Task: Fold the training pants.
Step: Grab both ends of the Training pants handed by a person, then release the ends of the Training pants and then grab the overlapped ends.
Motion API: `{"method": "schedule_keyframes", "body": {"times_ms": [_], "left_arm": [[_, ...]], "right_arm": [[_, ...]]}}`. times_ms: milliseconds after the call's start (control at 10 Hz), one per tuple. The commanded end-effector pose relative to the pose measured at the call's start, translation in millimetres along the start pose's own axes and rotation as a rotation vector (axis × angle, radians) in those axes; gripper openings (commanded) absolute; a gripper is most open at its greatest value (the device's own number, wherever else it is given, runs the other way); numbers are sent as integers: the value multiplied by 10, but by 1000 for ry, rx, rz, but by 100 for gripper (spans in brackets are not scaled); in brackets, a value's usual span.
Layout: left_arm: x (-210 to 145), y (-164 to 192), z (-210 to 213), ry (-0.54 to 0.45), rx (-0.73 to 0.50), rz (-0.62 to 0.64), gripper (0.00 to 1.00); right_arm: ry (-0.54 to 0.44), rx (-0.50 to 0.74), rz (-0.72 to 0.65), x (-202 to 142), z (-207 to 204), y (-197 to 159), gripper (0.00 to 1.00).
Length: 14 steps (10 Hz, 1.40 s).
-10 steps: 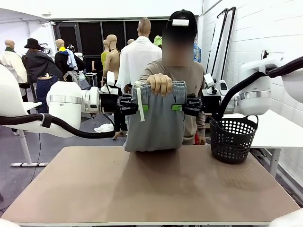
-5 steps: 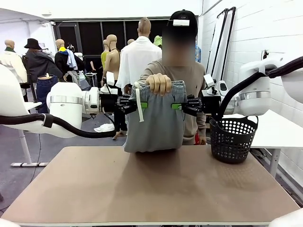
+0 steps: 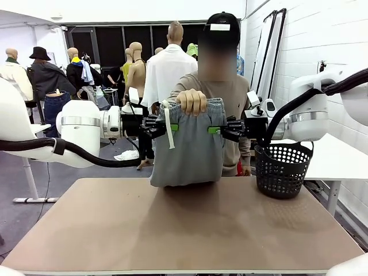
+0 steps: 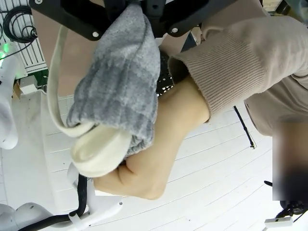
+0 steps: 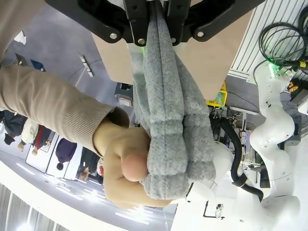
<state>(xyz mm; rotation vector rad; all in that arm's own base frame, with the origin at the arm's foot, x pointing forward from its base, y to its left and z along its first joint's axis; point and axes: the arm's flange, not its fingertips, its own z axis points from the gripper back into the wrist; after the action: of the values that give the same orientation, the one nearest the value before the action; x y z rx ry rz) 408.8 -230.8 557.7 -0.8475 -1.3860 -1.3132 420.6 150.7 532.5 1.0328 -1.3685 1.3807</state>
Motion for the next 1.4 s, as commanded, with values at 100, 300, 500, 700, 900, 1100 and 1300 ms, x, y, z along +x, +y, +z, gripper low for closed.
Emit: {"method": "schedule_keyframes", "body": {"times_ms": [100, 300, 500, 700, 900, 1100, 1300], "left_arm": [[12, -19, -1, -4, -11, -5, 0], [12, -19, -1, -4, -11, -5, 0], [12, -19, -1, -4, -11, -5, 0], [12, -19, -1, -4, -11, -5, 0], [12, -19, -1, -4, -11, -5, 0], [12, -19, -1, -4, -11, -5, 0], [12, -19, -1, -4, -11, -5, 0]], "right_arm": [[-3, 0, 3, 16, 4, 0, 0], [-3, 0, 3, 16, 4, 0, 0], [-3, 0, 3, 16, 4, 0, 0], [-3, 0, 3, 16, 4, 0, 0], [-3, 0, 3, 16, 4, 0, 0], [-3, 0, 3, 16, 4, 0, 0], [-3, 0, 3, 16, 4, 0, 0]]}}
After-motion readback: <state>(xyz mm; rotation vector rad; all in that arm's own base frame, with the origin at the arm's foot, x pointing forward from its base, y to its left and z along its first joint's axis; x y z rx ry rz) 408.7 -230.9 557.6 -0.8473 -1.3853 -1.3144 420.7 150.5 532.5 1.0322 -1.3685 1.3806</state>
